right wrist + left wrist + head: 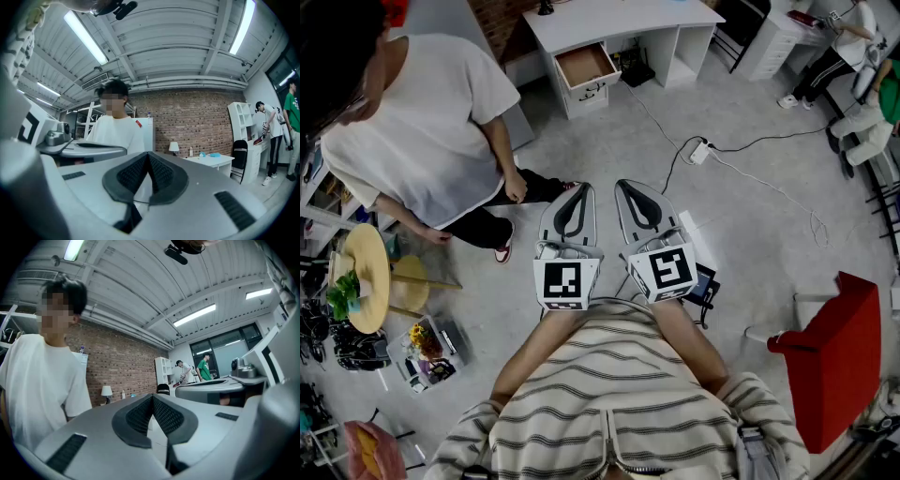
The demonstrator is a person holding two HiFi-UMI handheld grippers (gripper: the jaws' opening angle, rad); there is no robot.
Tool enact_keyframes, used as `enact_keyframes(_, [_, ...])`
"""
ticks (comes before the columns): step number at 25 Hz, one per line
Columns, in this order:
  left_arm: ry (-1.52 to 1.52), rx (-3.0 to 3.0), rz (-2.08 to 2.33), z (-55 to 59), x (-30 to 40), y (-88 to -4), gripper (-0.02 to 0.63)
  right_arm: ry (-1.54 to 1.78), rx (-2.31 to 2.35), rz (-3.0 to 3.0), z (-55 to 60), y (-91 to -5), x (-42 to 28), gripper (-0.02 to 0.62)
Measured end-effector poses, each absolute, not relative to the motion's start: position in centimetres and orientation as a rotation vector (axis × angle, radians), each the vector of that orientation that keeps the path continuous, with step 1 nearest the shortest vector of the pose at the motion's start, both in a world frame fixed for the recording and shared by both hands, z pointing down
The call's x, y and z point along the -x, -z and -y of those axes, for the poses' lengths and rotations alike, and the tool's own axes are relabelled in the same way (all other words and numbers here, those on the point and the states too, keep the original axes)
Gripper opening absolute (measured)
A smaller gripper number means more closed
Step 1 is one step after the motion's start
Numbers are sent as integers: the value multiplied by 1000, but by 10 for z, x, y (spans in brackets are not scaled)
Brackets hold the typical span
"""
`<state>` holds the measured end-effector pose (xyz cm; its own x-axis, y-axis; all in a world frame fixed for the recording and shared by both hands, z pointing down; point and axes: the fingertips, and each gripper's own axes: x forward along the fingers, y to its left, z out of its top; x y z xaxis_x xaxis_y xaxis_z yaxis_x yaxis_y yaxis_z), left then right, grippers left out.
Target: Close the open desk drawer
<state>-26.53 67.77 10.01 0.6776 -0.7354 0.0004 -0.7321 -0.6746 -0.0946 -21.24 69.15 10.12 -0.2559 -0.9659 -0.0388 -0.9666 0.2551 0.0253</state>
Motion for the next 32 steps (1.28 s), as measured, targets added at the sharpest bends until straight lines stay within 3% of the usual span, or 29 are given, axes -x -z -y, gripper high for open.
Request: enact_keyframes(32, [100,2763,-1383,-713,215,-131,6,-48,1818,-2457,-725,-116,136,11])
